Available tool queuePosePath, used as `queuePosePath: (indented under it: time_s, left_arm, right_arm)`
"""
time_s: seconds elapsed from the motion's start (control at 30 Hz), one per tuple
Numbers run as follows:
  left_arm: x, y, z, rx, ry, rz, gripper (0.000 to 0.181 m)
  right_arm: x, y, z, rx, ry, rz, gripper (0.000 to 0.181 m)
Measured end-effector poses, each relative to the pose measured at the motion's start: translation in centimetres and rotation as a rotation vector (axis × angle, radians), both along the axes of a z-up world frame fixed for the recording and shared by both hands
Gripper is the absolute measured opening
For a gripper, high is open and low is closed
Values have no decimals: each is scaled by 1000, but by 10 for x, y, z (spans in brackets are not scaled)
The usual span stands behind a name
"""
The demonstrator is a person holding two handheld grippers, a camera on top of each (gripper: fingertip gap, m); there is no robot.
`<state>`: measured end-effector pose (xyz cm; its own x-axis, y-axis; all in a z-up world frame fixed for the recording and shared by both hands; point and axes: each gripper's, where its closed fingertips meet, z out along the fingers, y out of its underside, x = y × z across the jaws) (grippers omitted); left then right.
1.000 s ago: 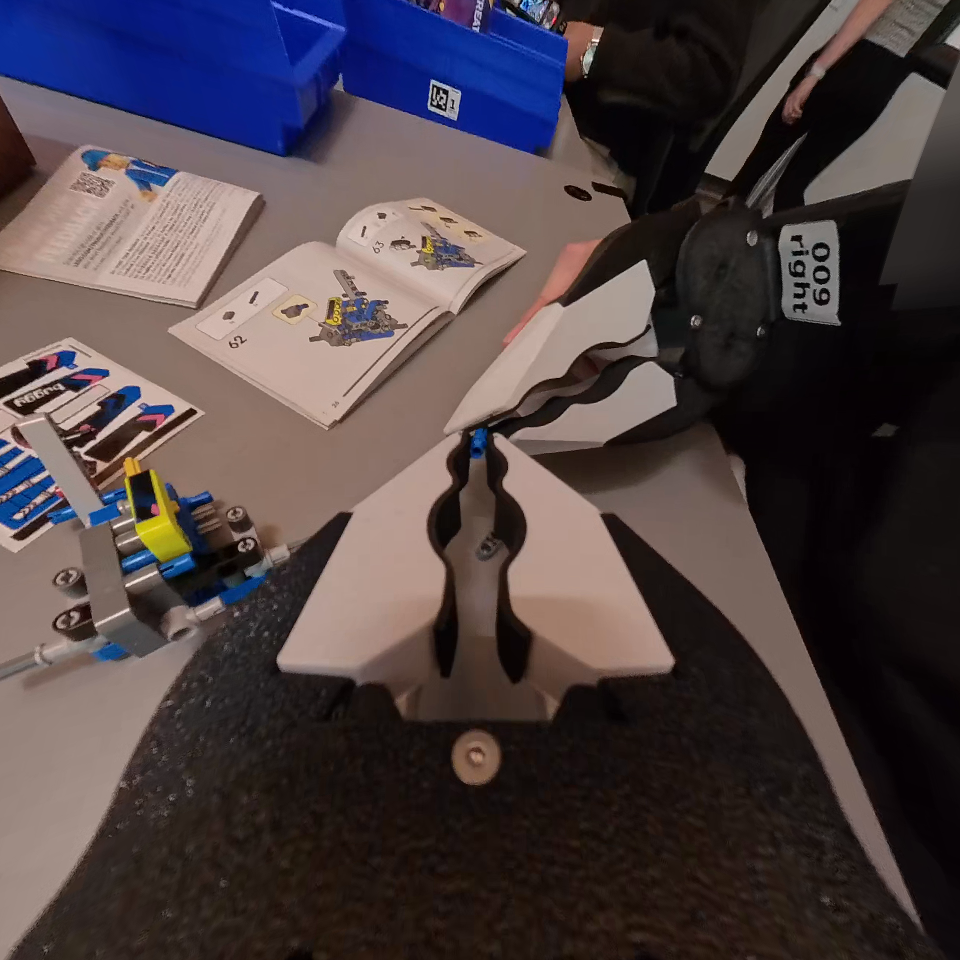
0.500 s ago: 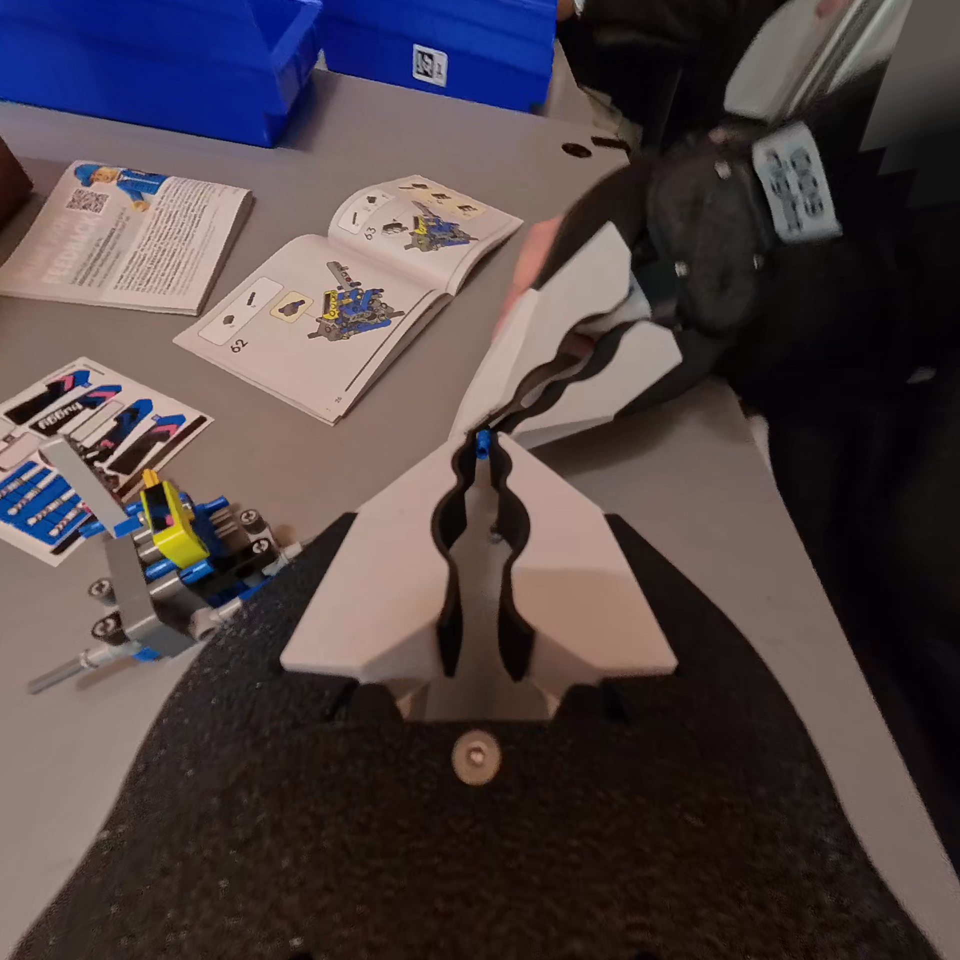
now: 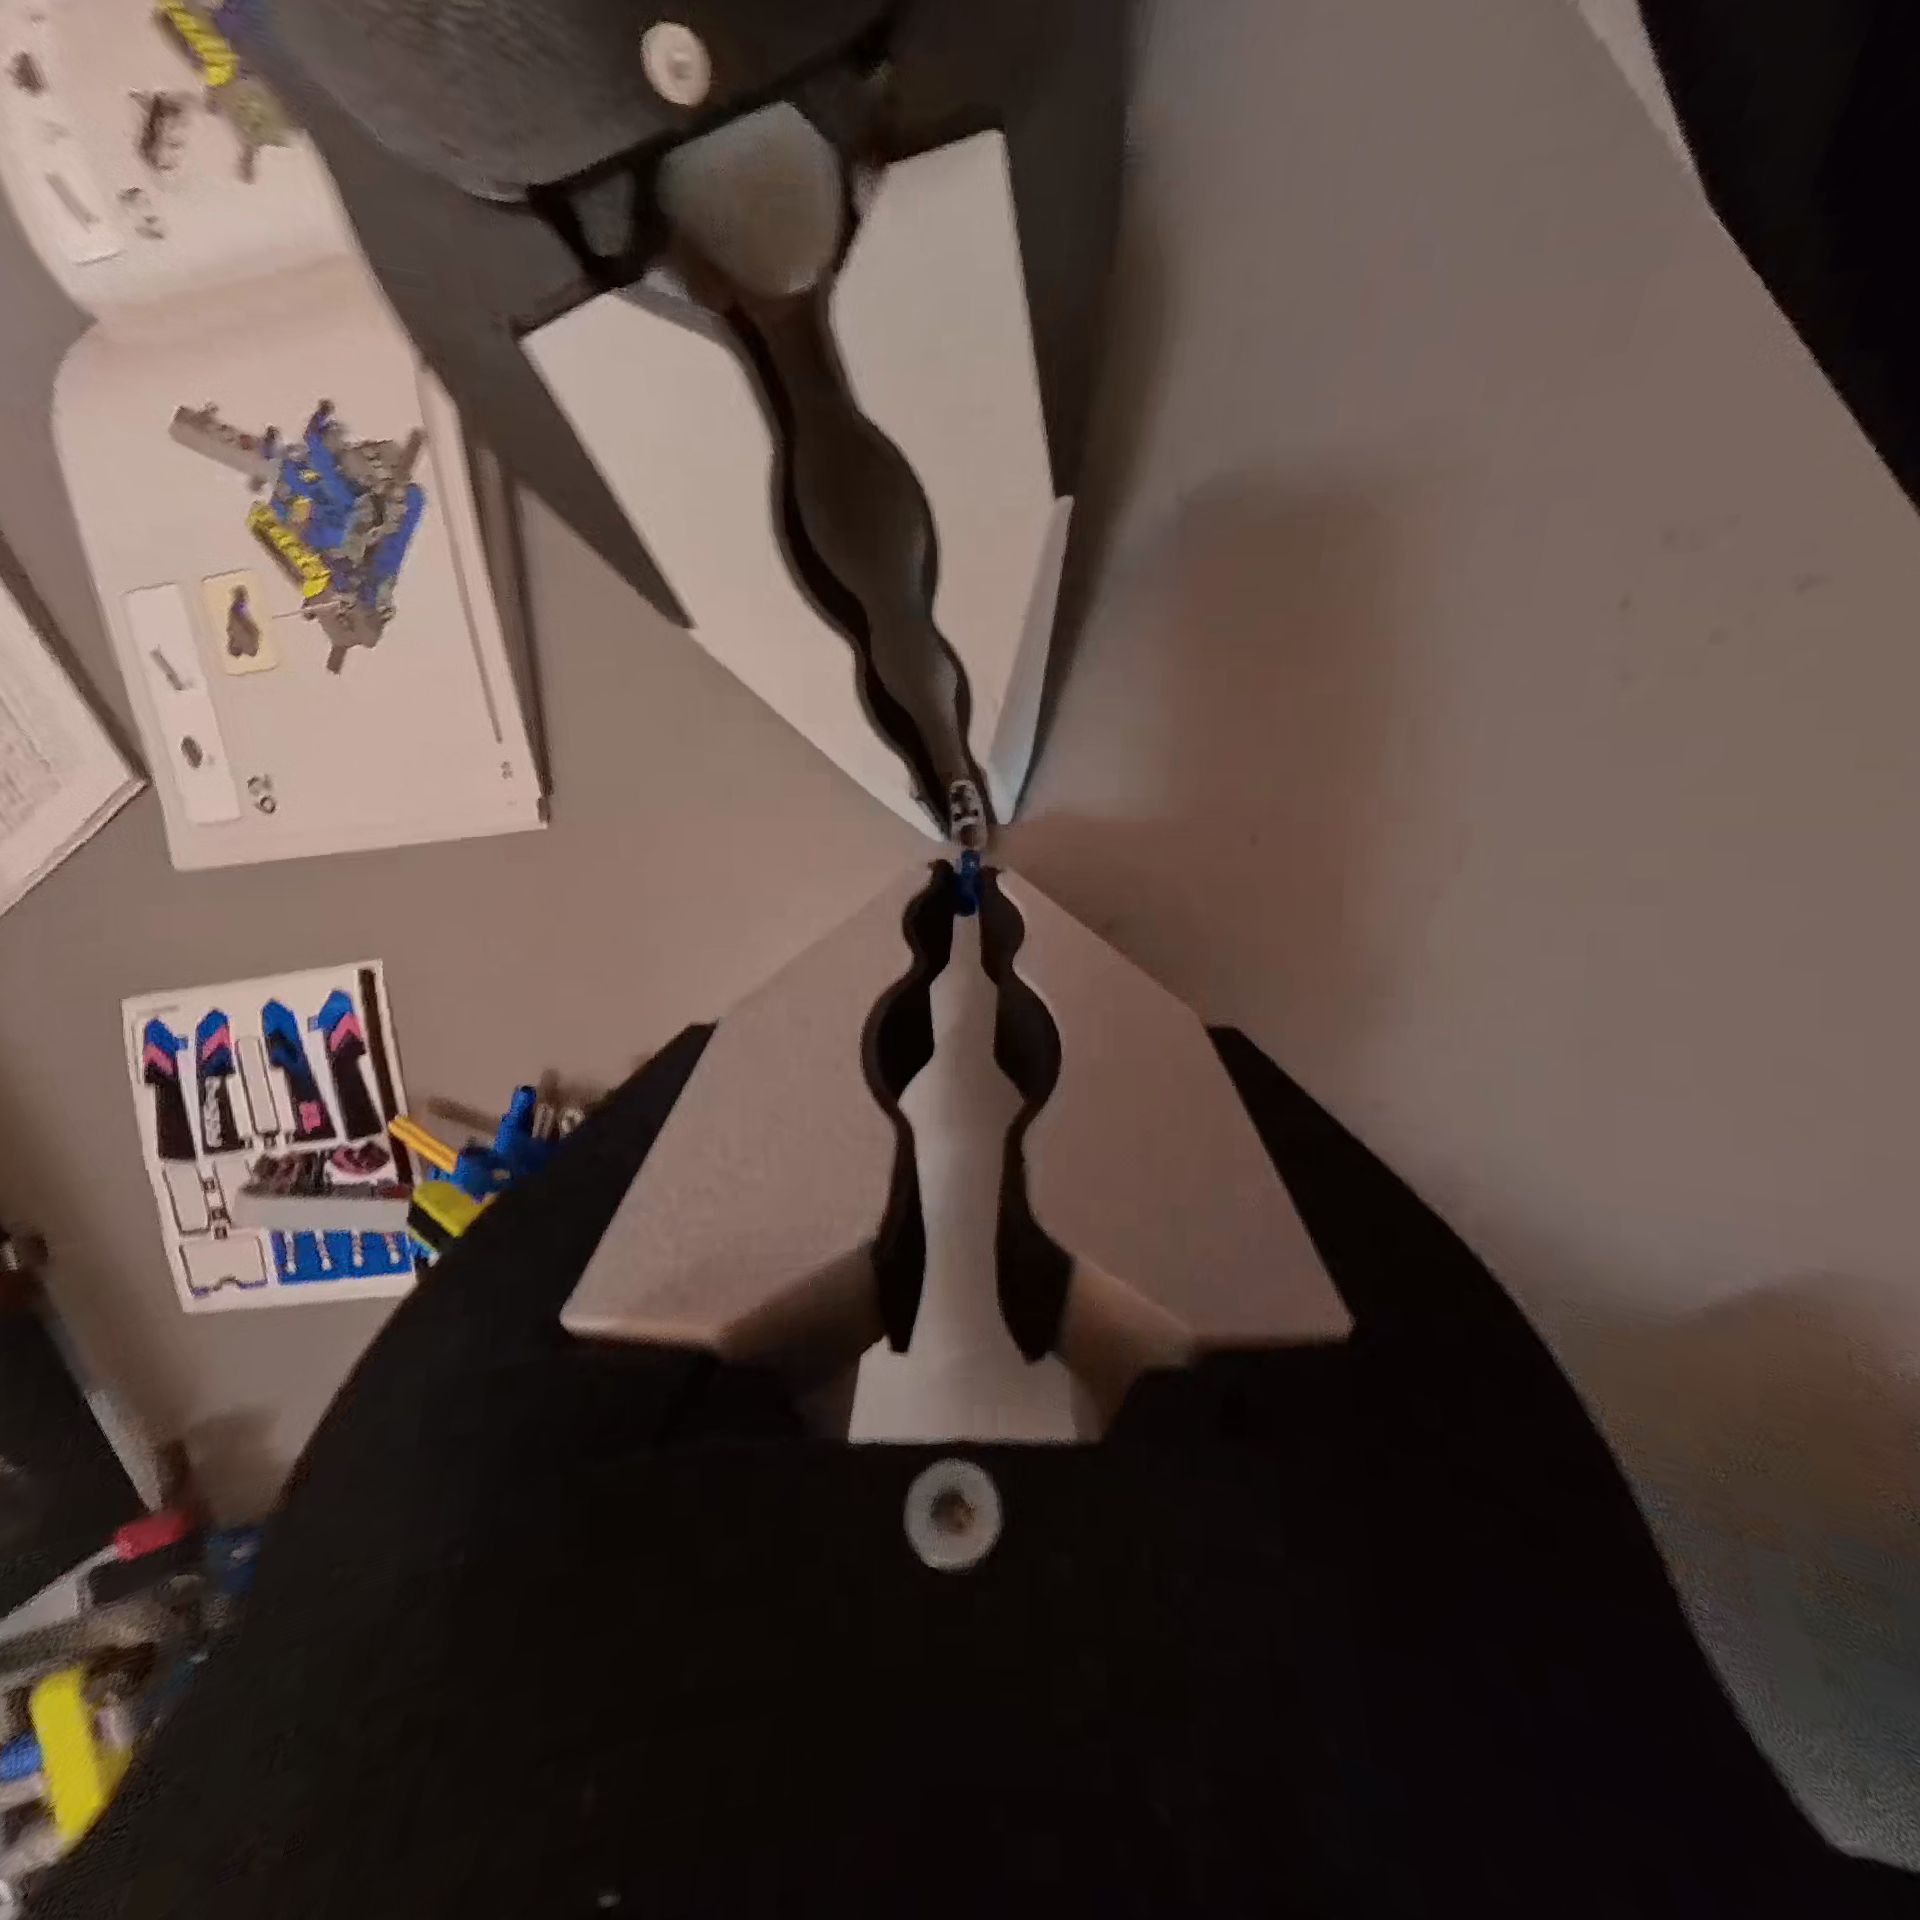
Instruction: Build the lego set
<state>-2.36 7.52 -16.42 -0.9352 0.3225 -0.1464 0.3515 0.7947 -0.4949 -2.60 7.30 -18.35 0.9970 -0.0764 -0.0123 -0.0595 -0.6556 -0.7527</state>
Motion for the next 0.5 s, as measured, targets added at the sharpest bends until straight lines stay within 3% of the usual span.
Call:
queuePosePath:
  time_s: [0.17, 0.5]
  left_arm:
    - [2, -3, -4, 78, -68, -89, 2]
    - [-3, -8, -9, 176, -128, -185, 2]
  right_arm:
    - [0, -1, 0, 1, 21, 3, 6]
    - [0, -1, 0, 3, 60, 9, 6]
